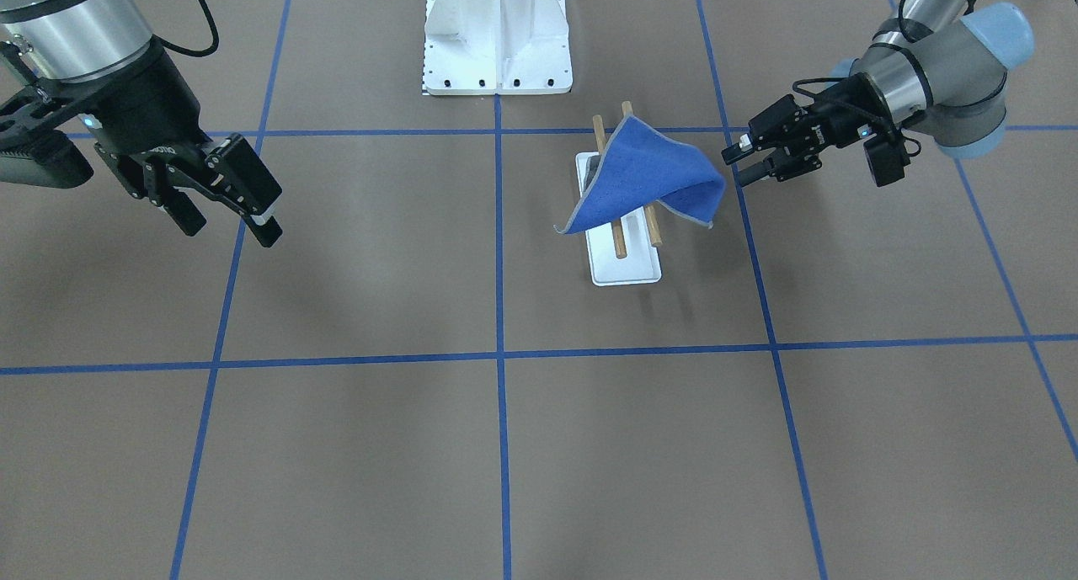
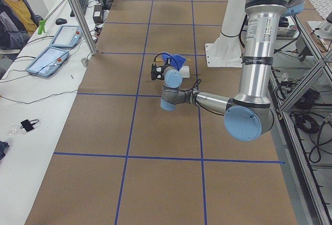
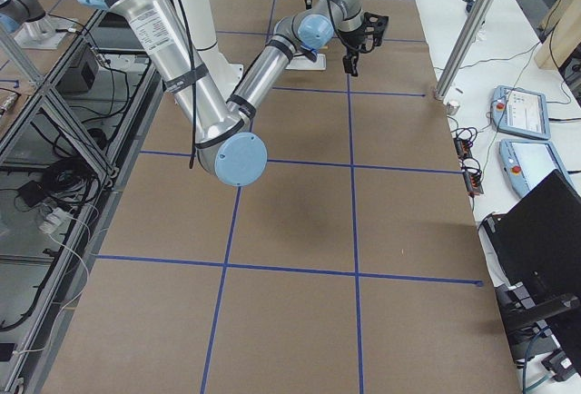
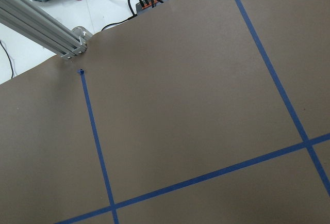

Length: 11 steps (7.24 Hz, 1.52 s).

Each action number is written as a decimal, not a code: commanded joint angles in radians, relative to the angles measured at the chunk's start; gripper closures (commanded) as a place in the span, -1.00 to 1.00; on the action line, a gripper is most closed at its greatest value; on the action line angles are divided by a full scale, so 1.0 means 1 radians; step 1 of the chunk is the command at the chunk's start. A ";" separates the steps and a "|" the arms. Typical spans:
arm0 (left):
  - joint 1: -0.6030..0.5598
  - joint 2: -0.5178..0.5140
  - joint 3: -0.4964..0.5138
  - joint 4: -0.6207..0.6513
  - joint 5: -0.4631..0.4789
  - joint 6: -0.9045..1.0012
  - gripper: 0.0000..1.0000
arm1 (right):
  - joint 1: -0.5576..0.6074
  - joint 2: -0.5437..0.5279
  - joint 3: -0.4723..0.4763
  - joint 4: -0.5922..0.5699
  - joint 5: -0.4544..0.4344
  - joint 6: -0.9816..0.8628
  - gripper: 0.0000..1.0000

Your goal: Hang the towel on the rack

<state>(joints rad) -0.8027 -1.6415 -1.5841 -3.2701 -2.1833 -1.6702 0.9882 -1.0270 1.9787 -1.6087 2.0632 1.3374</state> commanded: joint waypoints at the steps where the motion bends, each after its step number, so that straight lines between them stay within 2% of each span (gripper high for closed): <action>1: -0.026 -0.006 0.001 0.003 0.084 -0.014 -0.96 | 0.009 -0.033 0.000 0.007 0.003 -0.029 -1.00; 2: -0.051 -0.006 0.003 0.013 0.127 -0.013 -0.96 | 0.023 -0.050 0.000 0.007 0.008 -0.059 -1.00; 3: -0.109 -0.006 0.010 0.021 0.128 -0.011 -0.96 | 0.053 -0.079 0.000 0.009 0.035 -0.104 -1.00; 5: -0.234 -0.006 0.015 0.137 0.123 0.007 -0.96 | 0.137 -0.152 0.000 0.009 0.092 -0.249 -1.00; 8: -0.363 -0.006 0.084 0.255 0.134 0.171 -0.96 | 0.211 -0.258 -0.005 0.009 0.107 -0.426 -1.00; 11: -0.487 -0.003 0.141 0.435 0.131 0.615 -0.96 | 0.309 -0.353 -0.012 0.009 0.159 -0.613 -1.00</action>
<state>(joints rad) -1.2401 -1.6461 -1.4584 -2.9221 -2.0512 -1.2298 1.2555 -1.3388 1.9715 -1.5999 2.2088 0.8084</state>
